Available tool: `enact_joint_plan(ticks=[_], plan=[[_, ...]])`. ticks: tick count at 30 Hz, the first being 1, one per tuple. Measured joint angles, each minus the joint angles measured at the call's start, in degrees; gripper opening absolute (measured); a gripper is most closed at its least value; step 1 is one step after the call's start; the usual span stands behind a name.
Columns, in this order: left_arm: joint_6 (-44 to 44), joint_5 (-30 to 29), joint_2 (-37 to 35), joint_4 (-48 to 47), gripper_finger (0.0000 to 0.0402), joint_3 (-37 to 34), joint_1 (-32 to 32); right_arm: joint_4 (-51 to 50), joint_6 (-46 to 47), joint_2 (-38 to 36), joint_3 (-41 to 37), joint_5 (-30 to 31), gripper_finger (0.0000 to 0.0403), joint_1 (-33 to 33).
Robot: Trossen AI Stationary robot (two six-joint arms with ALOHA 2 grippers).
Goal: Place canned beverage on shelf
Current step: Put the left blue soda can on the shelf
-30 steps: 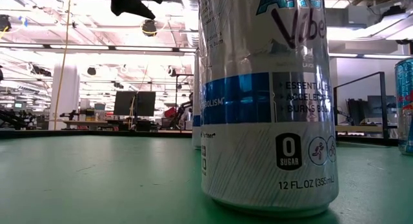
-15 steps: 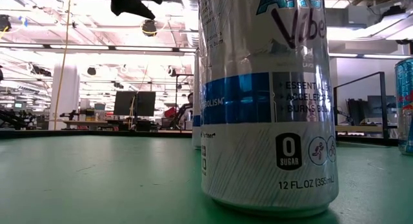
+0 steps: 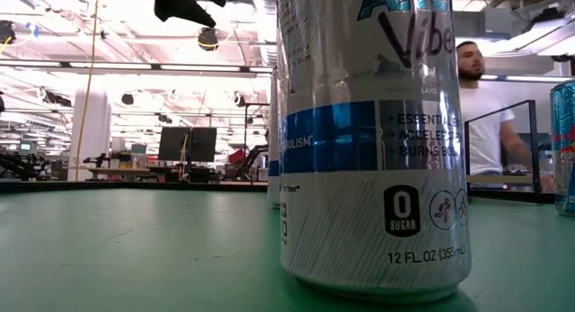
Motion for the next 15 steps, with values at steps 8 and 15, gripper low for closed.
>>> enact_joint_plan(ticks=[8, 15], plan=[[0.0, 0.0, 0.0, 0.0, 0.0292, 0.0, 0.0, -3.16, -1.9, -0.03, -0.42, 0.07, 0.0381, 0.26], [0.0, 0.02, 0.0, 0.0, 0.0292, 0.0, 0.0, -2.18, -1.61, -0.03, -3.62, 0.09, 0.0378, -0.6]])
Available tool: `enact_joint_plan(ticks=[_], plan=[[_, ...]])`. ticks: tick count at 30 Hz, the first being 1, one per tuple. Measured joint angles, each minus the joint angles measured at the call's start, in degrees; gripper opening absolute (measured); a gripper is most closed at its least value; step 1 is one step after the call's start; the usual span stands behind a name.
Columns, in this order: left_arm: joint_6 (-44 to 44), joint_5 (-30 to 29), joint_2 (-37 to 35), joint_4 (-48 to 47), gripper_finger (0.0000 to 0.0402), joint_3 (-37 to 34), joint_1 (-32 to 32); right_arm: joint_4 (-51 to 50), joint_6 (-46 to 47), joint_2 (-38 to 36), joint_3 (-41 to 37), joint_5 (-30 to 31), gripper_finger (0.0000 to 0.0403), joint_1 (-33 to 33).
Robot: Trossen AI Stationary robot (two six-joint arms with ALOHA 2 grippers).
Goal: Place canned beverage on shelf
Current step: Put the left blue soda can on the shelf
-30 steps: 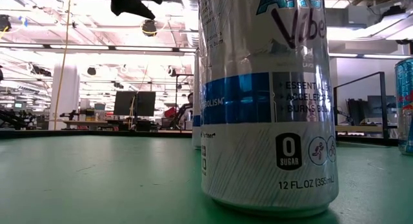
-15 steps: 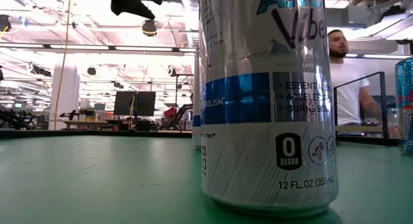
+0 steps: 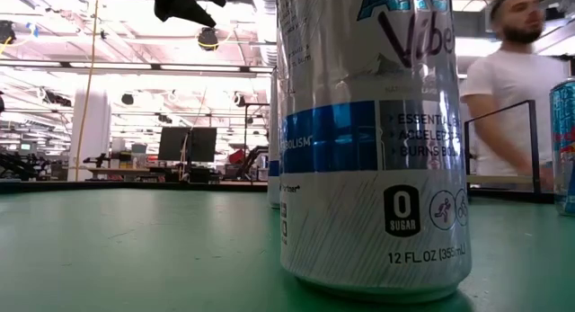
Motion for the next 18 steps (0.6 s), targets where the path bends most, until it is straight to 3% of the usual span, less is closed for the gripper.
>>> enact_joint_plan(ticks=[18], plan=[[-0.13, 0.01, 0.0, 0.0, 0.0292, 0.0, 0.0, 7.1, 0.04, 0.02, -3.98, -0.05, 0.0378, -0.31]])
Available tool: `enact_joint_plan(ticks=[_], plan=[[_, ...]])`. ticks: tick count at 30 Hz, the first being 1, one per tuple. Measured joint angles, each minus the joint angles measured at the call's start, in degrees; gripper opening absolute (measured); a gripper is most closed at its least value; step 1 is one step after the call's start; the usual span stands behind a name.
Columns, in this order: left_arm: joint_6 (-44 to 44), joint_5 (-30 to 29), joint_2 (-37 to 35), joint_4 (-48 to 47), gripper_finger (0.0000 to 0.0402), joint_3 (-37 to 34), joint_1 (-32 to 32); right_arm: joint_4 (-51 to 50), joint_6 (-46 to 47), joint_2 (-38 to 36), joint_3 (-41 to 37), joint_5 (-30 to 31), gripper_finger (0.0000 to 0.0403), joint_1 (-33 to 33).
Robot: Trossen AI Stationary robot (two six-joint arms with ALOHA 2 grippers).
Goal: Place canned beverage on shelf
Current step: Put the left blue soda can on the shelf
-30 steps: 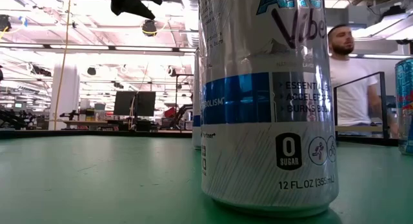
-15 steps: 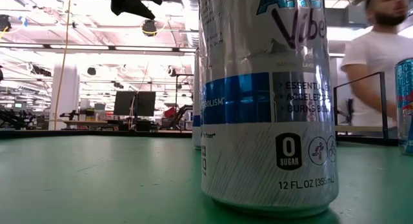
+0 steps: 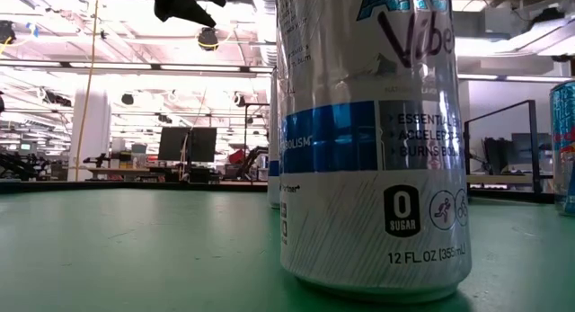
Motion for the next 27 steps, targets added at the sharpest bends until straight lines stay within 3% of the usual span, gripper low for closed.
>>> enact_joint_plan(ticks=[19, 27], plan=[[-0.59, 0.02, -0.01, -1.23, 0.0292, 0.02, 0.0, 0.99, 2.59, 3.45, 0.04, -0.09, 0.0363, -0.48], [-0.59, 0.0, -0.02, -1.52, 0.0292, 0.02, 0.0, 0.93, 3.18, 3.37, 0.04, -0.09, 0.0298, -0.48]])
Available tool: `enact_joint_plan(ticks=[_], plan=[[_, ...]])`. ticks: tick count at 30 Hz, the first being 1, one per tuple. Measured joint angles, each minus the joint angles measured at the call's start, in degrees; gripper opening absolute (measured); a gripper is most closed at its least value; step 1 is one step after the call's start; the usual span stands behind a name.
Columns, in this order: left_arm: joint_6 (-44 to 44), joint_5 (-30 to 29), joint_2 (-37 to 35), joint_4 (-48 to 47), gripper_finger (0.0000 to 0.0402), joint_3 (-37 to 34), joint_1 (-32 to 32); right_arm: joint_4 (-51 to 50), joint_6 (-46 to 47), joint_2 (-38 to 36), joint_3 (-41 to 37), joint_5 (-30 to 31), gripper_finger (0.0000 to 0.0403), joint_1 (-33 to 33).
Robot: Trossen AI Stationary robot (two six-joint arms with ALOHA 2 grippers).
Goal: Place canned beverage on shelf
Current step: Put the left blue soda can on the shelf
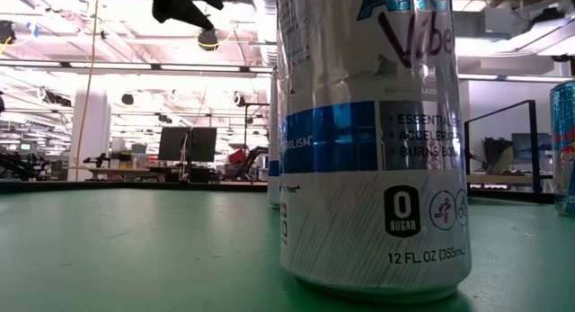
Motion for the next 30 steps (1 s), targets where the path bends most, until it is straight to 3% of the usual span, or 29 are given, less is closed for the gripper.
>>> enact_joint_plan(ticks=[3, 11, 30], plan=[[0.02, 0.0, 0.02, -0.22, 0.0292, 0.0, 0.0, -2.22, 0.78, 0.0, 1.09, 0.0, 0.0264, 0.0], [0.72, -0.99, 0.0, -0.28, 0.0292, 0.0, 0.4, -12.09, 1.43, -3.22, 7.43, 0.04, 0.0262, 0.04], [-0.65, -2.05, 0.0, 0.06, 0.0292, 0.0, 1.23, -31.49, 4.3, -35.73, 7.56, 0.67, 0.0262, -11.72]])
